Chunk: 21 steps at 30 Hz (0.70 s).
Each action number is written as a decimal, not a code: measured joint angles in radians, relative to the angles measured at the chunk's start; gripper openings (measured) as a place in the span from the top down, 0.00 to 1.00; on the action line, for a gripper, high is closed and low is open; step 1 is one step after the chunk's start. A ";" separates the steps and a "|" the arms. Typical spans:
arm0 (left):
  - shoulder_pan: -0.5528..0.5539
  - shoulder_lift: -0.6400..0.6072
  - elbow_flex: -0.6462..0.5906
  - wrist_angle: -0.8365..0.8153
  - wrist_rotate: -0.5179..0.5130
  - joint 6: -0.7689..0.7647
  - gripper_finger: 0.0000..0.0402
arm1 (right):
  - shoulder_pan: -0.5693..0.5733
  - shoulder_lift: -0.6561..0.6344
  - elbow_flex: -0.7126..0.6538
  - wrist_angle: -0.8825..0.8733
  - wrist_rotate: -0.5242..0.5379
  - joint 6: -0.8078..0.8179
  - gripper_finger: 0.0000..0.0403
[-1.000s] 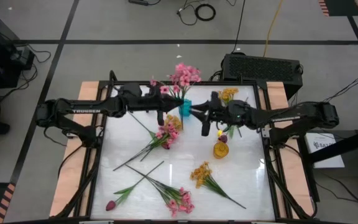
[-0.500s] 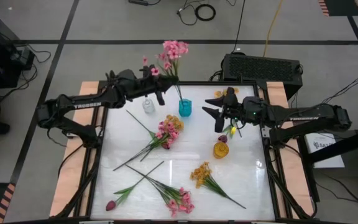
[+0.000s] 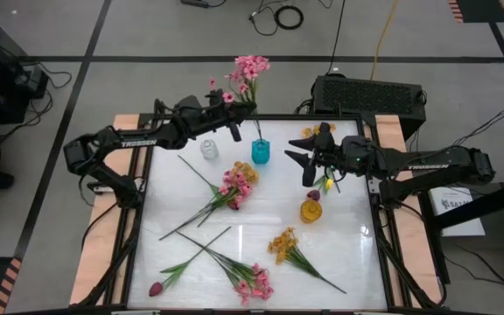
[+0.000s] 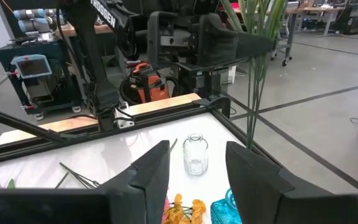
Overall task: Sort flowers into vase by color
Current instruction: Put the top pink flowers into the blue vase
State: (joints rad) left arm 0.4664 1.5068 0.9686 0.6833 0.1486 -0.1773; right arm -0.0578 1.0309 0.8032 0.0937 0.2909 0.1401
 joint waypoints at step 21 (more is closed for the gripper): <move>-0.011 0.012 0.000 -0.205 -0.047 0.029 0.67 | 0.000 0.000 0.000 -0.002 0.000 -0.013 0.63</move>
State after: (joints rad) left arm 0.4557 1.5192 0.9684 0.4781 0.1019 -0.1486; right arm -0.0578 1.0309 0.8028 0.0914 0.2909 0.1273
